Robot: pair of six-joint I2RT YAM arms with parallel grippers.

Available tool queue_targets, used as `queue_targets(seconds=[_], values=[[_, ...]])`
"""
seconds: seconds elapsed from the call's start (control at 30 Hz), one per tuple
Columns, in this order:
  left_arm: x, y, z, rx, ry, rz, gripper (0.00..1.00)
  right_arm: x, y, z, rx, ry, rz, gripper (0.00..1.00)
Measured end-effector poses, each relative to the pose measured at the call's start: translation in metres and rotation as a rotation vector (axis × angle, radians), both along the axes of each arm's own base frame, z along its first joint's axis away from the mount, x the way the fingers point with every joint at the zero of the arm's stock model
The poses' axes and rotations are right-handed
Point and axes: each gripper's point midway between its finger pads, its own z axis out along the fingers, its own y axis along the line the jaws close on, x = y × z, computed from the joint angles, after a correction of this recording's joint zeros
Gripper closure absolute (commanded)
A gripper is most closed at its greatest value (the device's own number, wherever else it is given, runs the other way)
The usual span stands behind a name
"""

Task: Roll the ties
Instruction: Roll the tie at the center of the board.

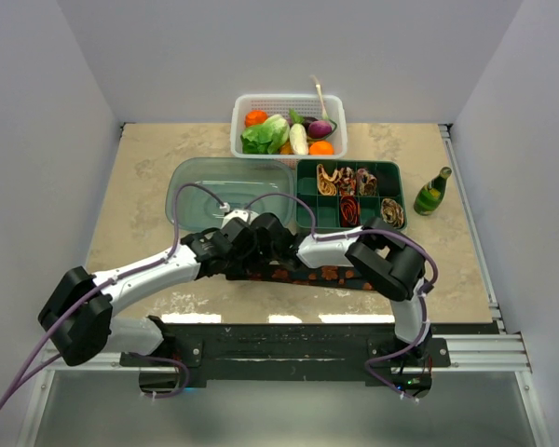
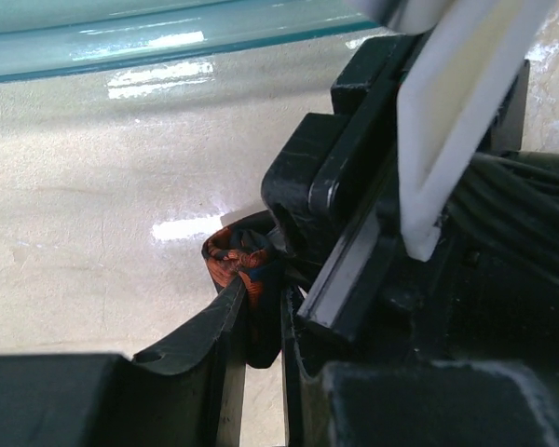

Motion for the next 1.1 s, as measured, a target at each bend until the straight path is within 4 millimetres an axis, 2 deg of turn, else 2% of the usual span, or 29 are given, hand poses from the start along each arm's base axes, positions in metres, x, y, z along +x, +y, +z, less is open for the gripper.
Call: queue_targets(seconds=[0.17,0.27,0.47,0.53,0.8,1.1], values=[[-0.003,0.002,0.000,0.013,0.007,0.012,1.00,0.002,-0.014,0.005,-0.049,-0.007,-0.021,1.00],[-0.004,0.006,0.000,0.029,0.007,0.034,1.00,0.009,-0.025,0.019,-0.064,-0.029,-0.044,1.00],[-0.008,0.020,-0.001,0.085,0.018,0.089,1.00,0.026,-0.038,0.060,-0.014,-0.103,-0.076,1.00],[-0.008,0.026,-0.001,0.110,0.020,0.111,1.00,0.031,-0.045,0.067,-0.009,-0.119,-0.093,1.00],[-0.005,0.035,-0.001,0.203,0.021,0.150,1.00,0.043,-0.079,0.057,-0.071,-0.123,-0.162,1.00],[-0.009,0.015,-0.015,0.295,0.047,0.085,1.00,0.059,-0.113,0.062,-0.112,-0.151,-0.245,1.00]])
